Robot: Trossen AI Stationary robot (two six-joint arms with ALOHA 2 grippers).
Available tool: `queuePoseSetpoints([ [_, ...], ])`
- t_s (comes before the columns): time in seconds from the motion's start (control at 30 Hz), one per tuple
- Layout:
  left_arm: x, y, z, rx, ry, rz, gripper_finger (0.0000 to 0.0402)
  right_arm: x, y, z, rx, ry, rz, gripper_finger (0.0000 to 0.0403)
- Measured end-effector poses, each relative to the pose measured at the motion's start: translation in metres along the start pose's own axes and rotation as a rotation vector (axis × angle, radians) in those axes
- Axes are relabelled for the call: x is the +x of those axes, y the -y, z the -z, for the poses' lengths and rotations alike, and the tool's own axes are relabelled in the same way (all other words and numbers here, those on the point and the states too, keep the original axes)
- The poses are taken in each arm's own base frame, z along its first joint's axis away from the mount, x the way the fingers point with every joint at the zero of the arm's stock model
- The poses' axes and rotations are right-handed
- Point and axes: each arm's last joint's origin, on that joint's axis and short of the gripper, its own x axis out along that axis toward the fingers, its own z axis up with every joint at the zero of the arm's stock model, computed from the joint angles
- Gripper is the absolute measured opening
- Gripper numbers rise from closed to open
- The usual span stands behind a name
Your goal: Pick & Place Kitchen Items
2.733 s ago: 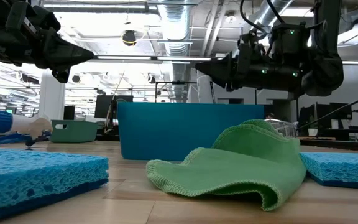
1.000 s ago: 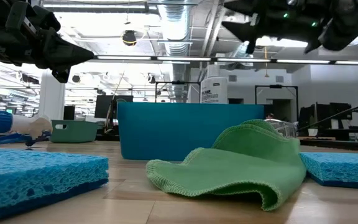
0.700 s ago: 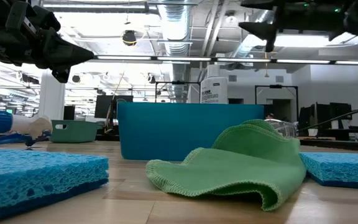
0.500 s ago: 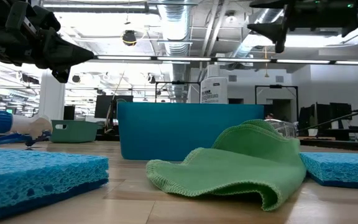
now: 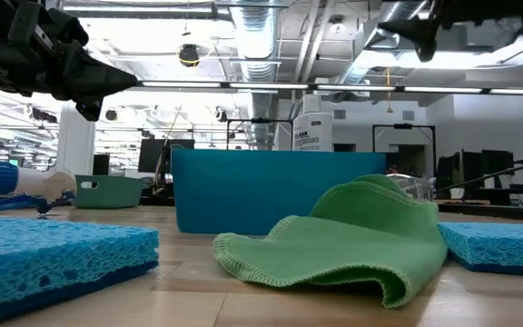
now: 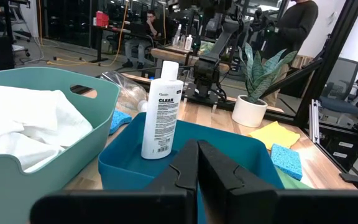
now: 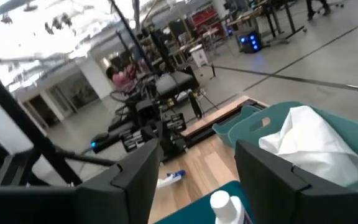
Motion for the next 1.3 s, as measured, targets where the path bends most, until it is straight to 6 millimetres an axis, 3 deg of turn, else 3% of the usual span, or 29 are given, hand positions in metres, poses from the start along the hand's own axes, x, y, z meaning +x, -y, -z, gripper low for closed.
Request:
queuePoseSetpoints([
  [0.33, 0.0, 0.0, 0.0, 0.0, 0.001, 0.0, 0.0, -0.011, -0.02, -0.041, -0.074, -0.053, 0.087, 0.0183],
  [0.67, 0.0, 0.0, 0.0, 0.0, 0.0, 0.0, 0.0, -0.024, -0.038, -0.064, -0.071, -0.112, 0.072, 0.0182],
  [0.9, 0.0, 0.0, 0.0, 0.0, 0.0, 0.0, 0.0, -0.02, -0.045, -0.069, -0.076, -0.147, 0.087, 0.0182],
  [1.3, 0.0, 0.0, 0.0, 0.0, 0.0, 0.0, 0.0, 0.002, -0.046, -0.063, -0.084, -0.22, 0.077, 0.0182],
])
